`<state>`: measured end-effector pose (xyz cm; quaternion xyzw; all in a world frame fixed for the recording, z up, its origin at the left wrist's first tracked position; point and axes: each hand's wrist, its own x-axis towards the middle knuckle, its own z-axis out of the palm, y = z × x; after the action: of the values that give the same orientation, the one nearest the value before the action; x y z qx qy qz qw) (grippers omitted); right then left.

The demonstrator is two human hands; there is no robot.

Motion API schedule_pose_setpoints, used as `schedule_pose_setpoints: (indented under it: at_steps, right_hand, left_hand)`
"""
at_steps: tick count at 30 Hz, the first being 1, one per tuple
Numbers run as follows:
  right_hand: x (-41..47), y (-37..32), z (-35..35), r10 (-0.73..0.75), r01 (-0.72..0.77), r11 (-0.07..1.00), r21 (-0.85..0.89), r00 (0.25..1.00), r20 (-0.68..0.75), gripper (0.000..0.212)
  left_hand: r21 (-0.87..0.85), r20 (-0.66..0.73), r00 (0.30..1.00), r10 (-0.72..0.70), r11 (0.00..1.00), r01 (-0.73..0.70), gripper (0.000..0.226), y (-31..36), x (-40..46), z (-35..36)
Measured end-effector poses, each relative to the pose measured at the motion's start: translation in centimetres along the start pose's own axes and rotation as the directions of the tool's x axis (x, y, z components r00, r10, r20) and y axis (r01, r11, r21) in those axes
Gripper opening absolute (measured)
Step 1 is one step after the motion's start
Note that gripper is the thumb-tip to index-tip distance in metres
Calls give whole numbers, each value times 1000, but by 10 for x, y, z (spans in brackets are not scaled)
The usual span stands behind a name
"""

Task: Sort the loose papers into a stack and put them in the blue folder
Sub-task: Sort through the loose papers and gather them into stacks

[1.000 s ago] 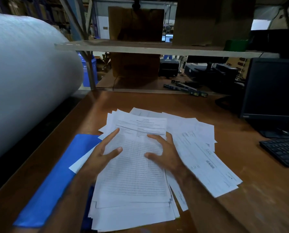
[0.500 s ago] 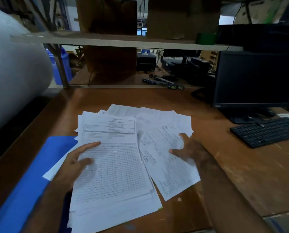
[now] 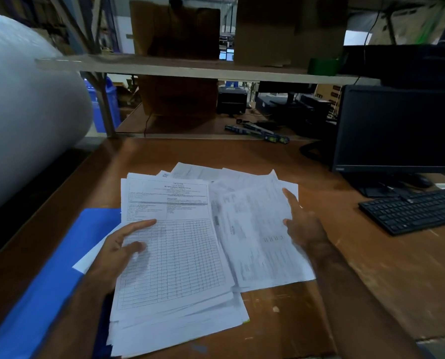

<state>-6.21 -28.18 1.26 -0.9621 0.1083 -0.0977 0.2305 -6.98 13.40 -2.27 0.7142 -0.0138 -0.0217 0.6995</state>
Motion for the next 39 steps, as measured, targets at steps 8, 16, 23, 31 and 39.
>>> schedule_pose_setpoints:
  at_steps: [8, 16, 23, 31, 39]
  right_hand:
    - [-7, -16, -23, -241, 263, 949, 173, 961, -138, 62]
    - [-17, -41, -47, -241, 261, 450, 854, 956, -165, 92]
    - [-14, -56, -30, -233, 237, 310, 921, 958, -168, 94]
    - [2, -65, -17, -75, 178, 415, 892, 984, -161, 87]
    - [-12, -75, 36, -242, 191, 808, 557, 970, 18, 30]
  left_hand:
    - [4, 3, 1000, -21, 1000, 21, 54, 9, 0, 1]
    - [-160, -4, 1000, -7, 987, 7, 54, 27, -13, 9]
    - [-184, -23, 999, -22, 983, 17, 55, 36, -10, 10]
    - [-40, -37, 999, 3, 999, -4, 58, 31, -11, 7]
    - [-62, -11, 1000, -15, 998, 14, 56, 28, -6, 11]
